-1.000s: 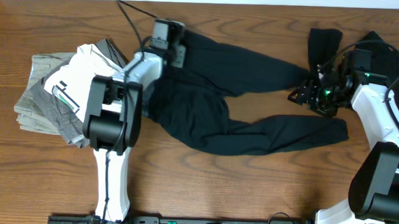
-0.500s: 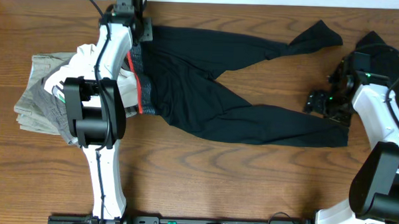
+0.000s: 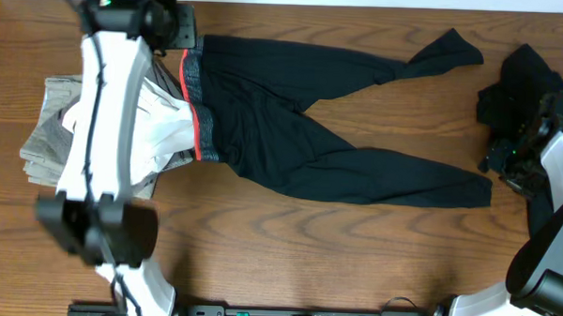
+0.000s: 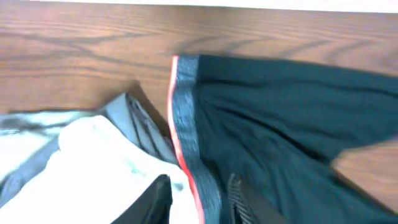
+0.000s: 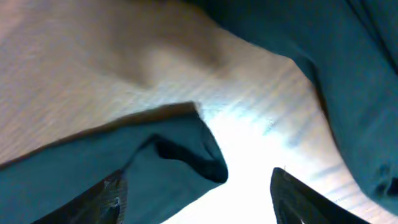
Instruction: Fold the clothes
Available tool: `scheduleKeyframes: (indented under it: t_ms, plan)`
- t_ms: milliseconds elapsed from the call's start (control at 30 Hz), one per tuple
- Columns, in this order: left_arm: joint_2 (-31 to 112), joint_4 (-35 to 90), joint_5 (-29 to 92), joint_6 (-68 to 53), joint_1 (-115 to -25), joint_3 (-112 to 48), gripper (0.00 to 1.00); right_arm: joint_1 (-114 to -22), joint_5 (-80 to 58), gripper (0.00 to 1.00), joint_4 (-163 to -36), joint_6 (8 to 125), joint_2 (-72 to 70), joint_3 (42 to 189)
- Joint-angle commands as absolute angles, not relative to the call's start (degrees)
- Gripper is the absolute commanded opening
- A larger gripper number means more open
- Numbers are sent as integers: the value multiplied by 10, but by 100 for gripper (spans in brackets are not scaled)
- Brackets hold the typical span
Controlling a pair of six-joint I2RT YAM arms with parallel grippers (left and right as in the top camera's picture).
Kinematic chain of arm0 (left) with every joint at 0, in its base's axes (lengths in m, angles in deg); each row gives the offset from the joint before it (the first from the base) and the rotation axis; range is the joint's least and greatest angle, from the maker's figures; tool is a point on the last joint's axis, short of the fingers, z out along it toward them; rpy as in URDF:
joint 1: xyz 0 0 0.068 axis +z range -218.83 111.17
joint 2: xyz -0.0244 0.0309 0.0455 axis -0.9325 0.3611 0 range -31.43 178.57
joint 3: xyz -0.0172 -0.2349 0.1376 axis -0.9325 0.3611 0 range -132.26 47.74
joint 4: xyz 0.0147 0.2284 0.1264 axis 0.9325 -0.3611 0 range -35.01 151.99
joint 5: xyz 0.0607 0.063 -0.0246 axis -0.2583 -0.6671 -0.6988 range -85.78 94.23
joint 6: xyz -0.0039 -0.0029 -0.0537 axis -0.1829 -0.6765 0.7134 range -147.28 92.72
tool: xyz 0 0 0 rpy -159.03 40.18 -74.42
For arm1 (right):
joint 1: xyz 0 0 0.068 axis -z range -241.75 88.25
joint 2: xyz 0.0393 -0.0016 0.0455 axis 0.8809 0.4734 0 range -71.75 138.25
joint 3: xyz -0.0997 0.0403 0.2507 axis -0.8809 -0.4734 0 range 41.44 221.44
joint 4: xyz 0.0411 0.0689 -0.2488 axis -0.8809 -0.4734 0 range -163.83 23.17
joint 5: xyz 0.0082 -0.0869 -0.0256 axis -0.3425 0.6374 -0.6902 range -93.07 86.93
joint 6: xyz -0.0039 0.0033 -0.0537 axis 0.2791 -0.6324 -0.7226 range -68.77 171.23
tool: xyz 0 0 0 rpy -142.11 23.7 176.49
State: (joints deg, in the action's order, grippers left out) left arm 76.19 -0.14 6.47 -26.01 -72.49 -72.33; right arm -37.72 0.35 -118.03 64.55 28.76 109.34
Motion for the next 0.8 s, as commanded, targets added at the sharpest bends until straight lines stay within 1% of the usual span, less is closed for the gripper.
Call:
scheduleKeyframes:
  t_ms: [0,67,133,200,233,267,300,367,400,433,567,700,767]
  plan:
    - [723,-36,83,-255,-738,-733,35,-375,-17,69,-1162,678,297,1065]
    - [706,-61,83,-255,-745,-733,36,-375,-20,64,-1140,699,297,1043]
    - [694,-84,83,-255,-751,-733,37,-375,-21,64,-1111,724,297,1016]
    - [687,-103,83,-255,-754,-733,38,-375,-32,57,-1080,736,297,989]
    - [685,-113,83,-255,-756,-733,37,-375,-42,51,-1062,738,297,974]
    - [684,-120,83,-255,-756,-733,38,-375,-54,47,-1044,739,297,962]
    - [684,-127,83,-255,-756,-733,38,-375,-66,38,-1028,739,297,955]
    - [685,-138,83,-255,-756,-733,38,-375,-94,8,-1017,730,296,955]
    - [685,-141,83,-255,-756,-732,38,-375,-108,3,-1019,723,294,959]
    - [685,-142,83,-255,-756,-732,38,-374,-123,1,-1024,713,290,965]
    - [685,-143,83,-255,-756,-732,38,-368,-116,1,-1091,693,261,1006]
    - [685,-143,83,-255,-756,-732,38,-366,-24,2,-1160,694,218,1039]
    - [685,-143,83,-255,-756,-732,38,-366,38,5,-1173,699,195,1041]
